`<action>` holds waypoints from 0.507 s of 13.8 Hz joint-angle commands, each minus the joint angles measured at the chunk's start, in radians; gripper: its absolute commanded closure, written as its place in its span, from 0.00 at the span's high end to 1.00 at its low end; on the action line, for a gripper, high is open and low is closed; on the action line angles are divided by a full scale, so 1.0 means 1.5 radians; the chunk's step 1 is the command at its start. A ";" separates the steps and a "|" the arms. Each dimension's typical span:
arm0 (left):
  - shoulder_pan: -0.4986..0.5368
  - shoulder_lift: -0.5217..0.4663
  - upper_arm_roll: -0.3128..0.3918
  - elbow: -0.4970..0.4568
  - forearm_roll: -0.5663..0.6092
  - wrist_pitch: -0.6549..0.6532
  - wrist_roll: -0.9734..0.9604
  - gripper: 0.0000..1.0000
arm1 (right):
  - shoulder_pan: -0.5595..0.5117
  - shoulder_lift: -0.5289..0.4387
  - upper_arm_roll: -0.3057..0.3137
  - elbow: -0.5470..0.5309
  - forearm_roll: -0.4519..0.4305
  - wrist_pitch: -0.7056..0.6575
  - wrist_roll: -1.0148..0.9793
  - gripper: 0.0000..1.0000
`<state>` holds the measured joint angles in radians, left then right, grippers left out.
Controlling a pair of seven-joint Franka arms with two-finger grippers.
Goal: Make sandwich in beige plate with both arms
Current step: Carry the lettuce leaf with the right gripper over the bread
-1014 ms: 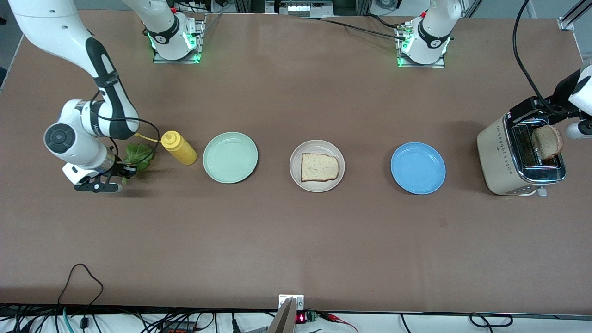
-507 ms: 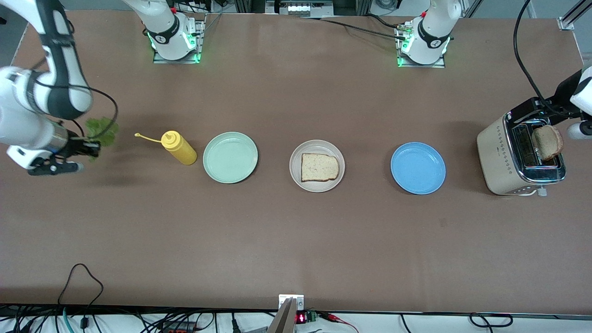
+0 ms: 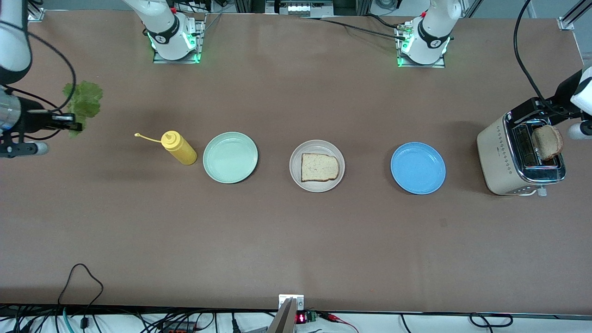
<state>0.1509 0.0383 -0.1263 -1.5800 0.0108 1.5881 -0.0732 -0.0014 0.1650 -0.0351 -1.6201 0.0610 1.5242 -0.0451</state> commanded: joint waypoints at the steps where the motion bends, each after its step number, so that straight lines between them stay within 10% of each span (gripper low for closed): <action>1: 0.014 0.005 0.003 0.002 -0.014 0.011 0.011 1.00 | 0.000 0.019 0.116 0.036 0.033 -0.018 0.223 0.00; 7: 0.017 0.008 0.003 0.002 -0.015 0.012 0.012 1.00 | 0.119 0.074 0.200 0.038 0.096 0.116 0.682 0.00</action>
<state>0.1720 0.0510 -0.1216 -1.5800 0.0108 1.5994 -0.0731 0.1180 0.2288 0.2701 -1.5940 0.1905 1.6577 0.8143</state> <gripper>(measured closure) 0.000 0.960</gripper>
